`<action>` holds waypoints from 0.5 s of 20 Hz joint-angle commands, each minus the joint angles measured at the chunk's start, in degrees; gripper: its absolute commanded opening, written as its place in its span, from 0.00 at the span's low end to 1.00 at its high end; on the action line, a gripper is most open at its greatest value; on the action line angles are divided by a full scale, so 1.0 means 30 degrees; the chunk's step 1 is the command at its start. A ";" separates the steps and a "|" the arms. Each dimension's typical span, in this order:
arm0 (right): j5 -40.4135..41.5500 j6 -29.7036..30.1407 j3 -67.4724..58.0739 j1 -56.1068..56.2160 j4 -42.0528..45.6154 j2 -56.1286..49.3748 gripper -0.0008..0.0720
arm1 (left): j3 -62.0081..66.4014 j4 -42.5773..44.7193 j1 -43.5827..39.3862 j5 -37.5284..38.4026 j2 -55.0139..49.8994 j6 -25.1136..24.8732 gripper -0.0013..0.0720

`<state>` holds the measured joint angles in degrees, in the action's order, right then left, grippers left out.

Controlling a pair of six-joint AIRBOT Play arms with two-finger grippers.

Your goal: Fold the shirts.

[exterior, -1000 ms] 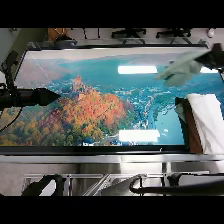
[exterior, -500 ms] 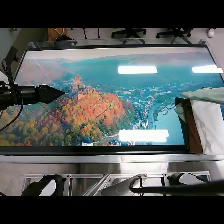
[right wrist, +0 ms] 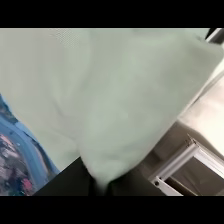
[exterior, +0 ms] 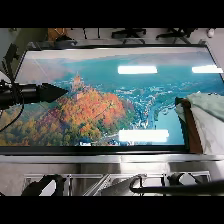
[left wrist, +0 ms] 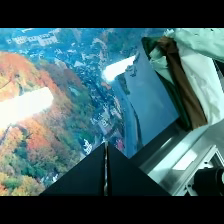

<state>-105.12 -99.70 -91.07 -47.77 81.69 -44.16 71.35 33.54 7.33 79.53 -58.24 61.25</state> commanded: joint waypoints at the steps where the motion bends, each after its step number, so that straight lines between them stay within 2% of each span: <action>1: 0.0109 0.0444 0.5617 -0.0015 0.2390 0.1814 0.04 | -0.0007 -0.0036 -0.1144 0.0007 -0.0007 -0.0459 0.04; 4: 0.0546 0.0933 0.9668 -0.0015 0.4422 0.2856 0.05 | 0.0000 -0.0029 -0.2339 -0.0073 -0.0007 -0.0590 0.04; 5: 0.0736 0.0925 1.0535 0.0000 0.4408 0.2929 0.23 | 0.0000 -0.0036 -0.2688 -0.0073 -0.0007 -0.0619 0.04; 6: 0.1056 0.0940 1.1030 0.0015 0.4408 0.2827 0.64 | 0.0000 -0.0036 -0.2994 -0.0080 -0.0007 -0.0619 0.04; 7: 0.1348 0.0947 1.0979 0.0015 0.4408 0.2535 0.83 | 0.0000 -0.0036 -0.3198 -0.0087 -0.0007 -0.0627 0.04; 10: 0.1596 0.0947 0.8604 0.0554 0.2980 0.0648 0.83 | 0.0007 -0.0058 -0.3417 -0.0648 0.0007 -0.0619 0.04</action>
<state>-101.75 -97.21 -62.85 -47.31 93.03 -38.96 71.35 33.39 -1.72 78.89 -58.24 59.46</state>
